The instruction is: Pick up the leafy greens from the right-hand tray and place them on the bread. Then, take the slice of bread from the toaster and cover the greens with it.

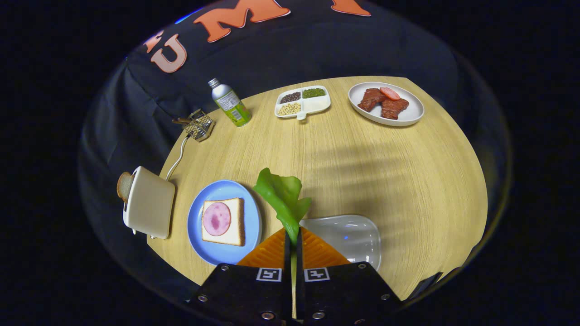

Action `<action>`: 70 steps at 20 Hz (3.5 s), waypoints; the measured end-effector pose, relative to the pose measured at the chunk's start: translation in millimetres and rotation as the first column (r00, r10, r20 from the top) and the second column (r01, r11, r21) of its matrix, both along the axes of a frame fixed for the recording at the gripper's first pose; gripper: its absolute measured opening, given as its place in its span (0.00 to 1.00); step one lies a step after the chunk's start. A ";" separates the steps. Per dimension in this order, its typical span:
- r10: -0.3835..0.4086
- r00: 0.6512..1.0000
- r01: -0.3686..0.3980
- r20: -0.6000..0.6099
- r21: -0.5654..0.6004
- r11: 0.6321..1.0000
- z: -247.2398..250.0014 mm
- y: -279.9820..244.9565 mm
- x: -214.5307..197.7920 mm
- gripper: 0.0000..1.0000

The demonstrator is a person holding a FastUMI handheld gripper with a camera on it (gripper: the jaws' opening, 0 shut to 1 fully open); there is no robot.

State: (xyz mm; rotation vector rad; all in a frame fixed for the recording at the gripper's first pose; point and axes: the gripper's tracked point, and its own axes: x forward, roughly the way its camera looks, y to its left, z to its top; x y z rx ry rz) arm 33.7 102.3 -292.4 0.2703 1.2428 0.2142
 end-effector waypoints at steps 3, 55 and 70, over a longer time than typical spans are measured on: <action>0.040 0.999 -0.040 0.011 -0.003 0.999 3.7 24.3 3.8 0.04; 0.385 0.903 -0.403 0.192 0.067 0.913 178.1 360.8 22.5 0.93; 0.448 0.891 -0.448 0.081 -0.014 0.894 150.7 444.3 21.2 0.88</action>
